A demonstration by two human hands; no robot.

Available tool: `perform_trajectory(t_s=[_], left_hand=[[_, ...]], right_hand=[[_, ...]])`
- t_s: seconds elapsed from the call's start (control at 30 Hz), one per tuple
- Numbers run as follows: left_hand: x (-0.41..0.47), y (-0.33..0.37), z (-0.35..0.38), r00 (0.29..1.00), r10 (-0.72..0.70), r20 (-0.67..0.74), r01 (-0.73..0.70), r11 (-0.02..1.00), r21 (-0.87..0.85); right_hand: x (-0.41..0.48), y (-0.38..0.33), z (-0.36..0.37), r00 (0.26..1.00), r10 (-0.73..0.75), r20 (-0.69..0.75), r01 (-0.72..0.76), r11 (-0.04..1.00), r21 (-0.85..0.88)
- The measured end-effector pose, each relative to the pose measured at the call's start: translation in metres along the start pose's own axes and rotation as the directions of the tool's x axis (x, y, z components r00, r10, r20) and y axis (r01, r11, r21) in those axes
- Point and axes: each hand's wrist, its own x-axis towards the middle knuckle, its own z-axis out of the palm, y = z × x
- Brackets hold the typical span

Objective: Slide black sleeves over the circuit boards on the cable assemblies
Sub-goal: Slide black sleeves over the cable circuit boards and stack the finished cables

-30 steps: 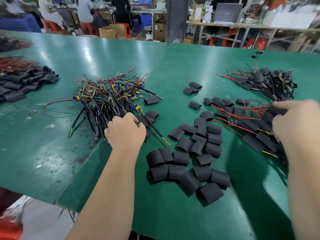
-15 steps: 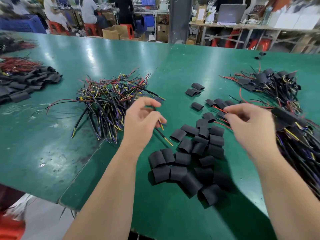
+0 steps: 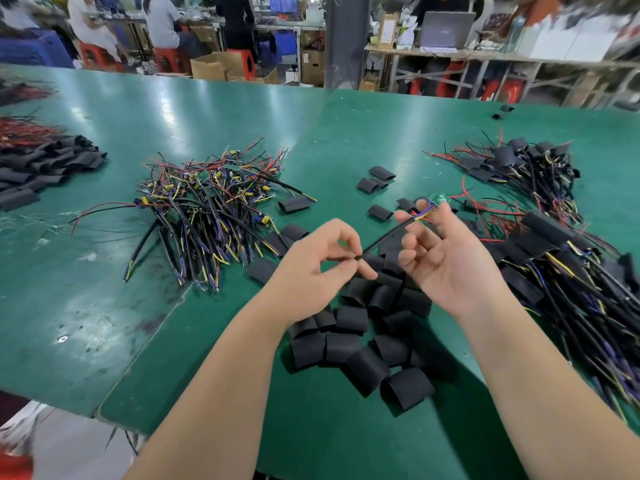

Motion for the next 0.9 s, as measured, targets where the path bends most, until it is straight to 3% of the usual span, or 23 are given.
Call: perform_trajectory(t_s=[0.1, 0.2, 0.27, 0.4, 0.47, 0.53, 0.6, 0.67, 0.73, 0.8, 0.83, 0.9], left_hand=[[0.001, -0.005, -0.008, 0.99, 0.084, -0.11, -0.049, 0.955, 0.291], [0.004, -0.009, -0.013, 0.945, 0.191, -0.265, 0.038, 0.741, 0.67], [0.004, -0.012, -0.017, 0.928, 0.171, -0.33, 0.142, 0.657, 0.741], [0.004, -0.015, -0.021, 0.932, 0.038, -0.36, 0.281, 0.552, 0.785], [0.004, -0.012, -0.015, 0.946, 0.026, -0.323, 0.252, 0.567, 0.784], [0.005, -0.006, -0.004, 0.968, 0.089, -0.234, 0.137, 0.595, 0.792], [0.007, -0.001, 0.005, 0.988, 0.079, -0.134, 0.04, 0.703, 0.711], [0.008, 0.0, 0.008, 0.996, 0.005, -0.09, 0.05, 0.799, 0.6], [0.009, -0.003, 0.006, 0.989, -0.033, -0.147, 0.109, 0.831, 0.546], [0.008, -0.007, 0.002, 0.972, -0.05, -0.228, 0.159, 0.856, 0.492], [0.008, -0.008, 0.001, 0.965, -0.056, -0.254, 0.176, 0.861, 0.477], [0.007, -0.01, 0.0, 0.955, -0.069, -0.288, 0.205, 0.857, 0.473]], right_hand=[[-0.002, -0.003, -0.007, 0.994, -0.005, -0.109, 0.004, 1.0, -0.012], [-0.001, -0.004, -0.01, 0.993, -0.001, -0.119, 0.005, 0.999, 0.037], [-0.001, -0.005, -0.008, 0.996, 0.016, -0.091, -0.01, 0.998, 0.068], [-0.002, 0.0, -0.004, 0.998, -0.055, -0.028, 0.053, 0.996, -0.071], [-0.005, 0.005, -0.001, 0.996, -0.06, 0.07, 0.069, 0.99, -0.127], [-0.008, 0.012, 0.003, 0.983, -0.06, 0.171, 0.095, 0.973, -0.209], [-0.013, 0.019, 0.007, 0.963, -0.075, 0.258, 0.148, 0.95, -0.276], [-0.015, 0.024, 0.01, 0.946, -0.108, 0.306, 0.204, 0.931, -0.303], [-0.013, 0.026, 0.01, 0.94, -0.158, 0.302, 0.268, 0.891, -0.367], [-0.011, 0.028, 0.009, 0.938, -0.217, 0.272, 0.335, 0.776, -0.535], [-0.008, 0.029, 0.008, 0.931, -0.258, 0.258, 0.364, 0.63, -0.685], [-0.001, 0.032, 0.005, 0.909, -0.287, 0.301, 0.348, 0.127, -0.929]])
